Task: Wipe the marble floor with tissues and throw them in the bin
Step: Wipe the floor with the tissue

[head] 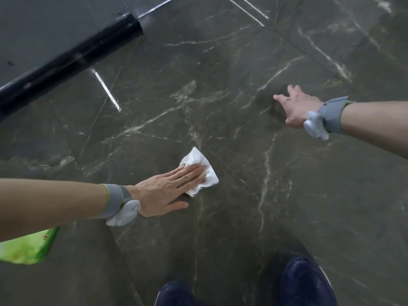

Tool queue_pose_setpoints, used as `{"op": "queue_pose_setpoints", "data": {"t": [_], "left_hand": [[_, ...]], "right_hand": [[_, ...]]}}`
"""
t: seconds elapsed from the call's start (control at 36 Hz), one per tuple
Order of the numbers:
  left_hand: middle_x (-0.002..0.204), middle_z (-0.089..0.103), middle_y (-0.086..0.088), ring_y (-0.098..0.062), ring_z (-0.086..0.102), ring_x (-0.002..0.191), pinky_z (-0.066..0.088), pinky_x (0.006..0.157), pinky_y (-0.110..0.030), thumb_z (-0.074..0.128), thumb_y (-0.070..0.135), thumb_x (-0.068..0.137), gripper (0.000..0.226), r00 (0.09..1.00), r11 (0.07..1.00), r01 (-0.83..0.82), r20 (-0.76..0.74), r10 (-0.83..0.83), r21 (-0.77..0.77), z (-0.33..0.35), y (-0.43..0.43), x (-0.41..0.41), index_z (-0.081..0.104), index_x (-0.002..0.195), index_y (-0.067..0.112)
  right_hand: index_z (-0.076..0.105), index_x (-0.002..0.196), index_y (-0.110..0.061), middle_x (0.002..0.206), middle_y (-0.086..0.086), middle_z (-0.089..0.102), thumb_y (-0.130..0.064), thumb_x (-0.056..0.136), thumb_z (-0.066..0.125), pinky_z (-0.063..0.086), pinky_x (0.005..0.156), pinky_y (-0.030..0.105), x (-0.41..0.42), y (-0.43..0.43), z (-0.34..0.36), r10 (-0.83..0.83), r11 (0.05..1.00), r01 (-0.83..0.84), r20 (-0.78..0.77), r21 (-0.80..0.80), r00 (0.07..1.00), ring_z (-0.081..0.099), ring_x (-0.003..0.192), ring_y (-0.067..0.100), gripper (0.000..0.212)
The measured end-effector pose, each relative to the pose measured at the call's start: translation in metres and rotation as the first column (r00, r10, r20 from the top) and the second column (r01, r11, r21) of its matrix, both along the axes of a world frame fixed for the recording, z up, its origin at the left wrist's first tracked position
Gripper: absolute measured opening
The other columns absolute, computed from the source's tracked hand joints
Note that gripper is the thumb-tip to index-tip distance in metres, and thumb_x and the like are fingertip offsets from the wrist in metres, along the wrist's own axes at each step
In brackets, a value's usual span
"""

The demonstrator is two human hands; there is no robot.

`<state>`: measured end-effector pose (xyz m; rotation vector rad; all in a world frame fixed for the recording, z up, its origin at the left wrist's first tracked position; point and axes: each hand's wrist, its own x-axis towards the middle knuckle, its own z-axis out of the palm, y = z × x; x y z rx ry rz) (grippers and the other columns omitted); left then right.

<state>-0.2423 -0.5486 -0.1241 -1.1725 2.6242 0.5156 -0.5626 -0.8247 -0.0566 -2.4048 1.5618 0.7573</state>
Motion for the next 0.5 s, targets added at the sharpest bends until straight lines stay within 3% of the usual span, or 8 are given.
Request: {"op": "queue_pose_setpoints", "data": {"t": [0.11, 0.22, 0.28, 0.36, 0.5], "left_hand": [[0.173, -0.012, -0.01, -0.027, -0.008, 0.161, 0.014, 0.129, -0.052, 0.032, 0.054, 0.108, 0.082, 0.985, 0.986, -0.163, 0.048, 0.164, -0.02, -0.002, 0.009, 0.035, -0.007, 0.165, 0.009], [0.17, -0.027, -0.008, -0.027, -0.021, 0.158, 0.008, 0.13, -0.051, 0.019, 0.065, 0.103, 0.087, 0.879, 0.89, -0.455, 0.152, 0.451, -0.011, -0.002, 0.028, 0.082, -0.02, 0.162, 0.014], [0.165, -0.036, -0.007, -0.025, -0.031, 0.154, -0.001, 0.13, -0.048, 0.012, 0.066, 0.102, 0.086, 0.759, 0.78, -0.626, 0.225, 0.61, -0.005, -0.004, 0.039, 0.102, -0.03, 0.158, 0.017], [0.163, -0.04, -0.01, -0.026, -0.037, 0.151, -0.008, 0.129, -0.048, 0.023, 0.062, 0.103, 0.088, 0.525, 0.543, -0.84, 0.272, 0.807, 0.01, -0.005, 0.044, 0.109, -0.033, 0.156, 0.018], [0.166, -0.031, -0.014, -0.028, -0.028, 0.155, -0.01, 0.128, -0.046, 0.031, 0.056, 0.106, 0.086, 0.319, 0.321, -0.947, 0.201, 0.926, 0.022, -0.003, 0.037, 0.098, -0.023, 0.16, 0.017]], "right_hand": [[0.028, 0.157, -0.022, 0.15, 0.018, 0.026, -0.009, 0.088, 0.068, 0.046, 0.106, 0.055, 0.015, 0.002, -0.005, 0.084, 0.996, -0.083, 0.028, -0.015, 0.996, 0.021, 0.148, 0.035, 0.081], [0.025, 0.16, -0.026, 0.165, 0.017, 0.01, -0.012, 0.091, 0.068, 0.04, 0.114, 0.054, 0.034, 0.004, -0.011, 0.142, 0.99, -0.142, 0.029, 0.005, 0.989, 0.004, 0.157, 0.031, 0.082], [0.027, 0.159, -0.023, 0.166, 0.015, 0.009, -0.011, 0.091, 0.067, 0.04, 0.114, 0.055, 0.046, 0.006, -0.016, 0.166, 0.986, -0.167, 0.035, 0.003, 0.985, 0.002, 0.158, 0.03, 0.08], [0.032, 0.155, -0.014, 0.166, 0.015, 0.009, -0.011, 0.091, 0.065, 0.04, 0.114, 0.055, 0.057, 0.006, -0.018, 0.177, 0.984, -0.177, 0.022, -0.011, 0.984, 0.001, 0.158, 0.029, 0.072], [0.012, 0.163, -0.017, 0.17, 0.015, 0.002, -0.013, 0.095, 0.062, 0.031, 0.12, 0.053, 0.071, 0.003, -0.015, 0.163, 0.986, -0.161, 0.056, -0.032, 0.985, -0.002, 0.159, 0.029, 0.084]]}}
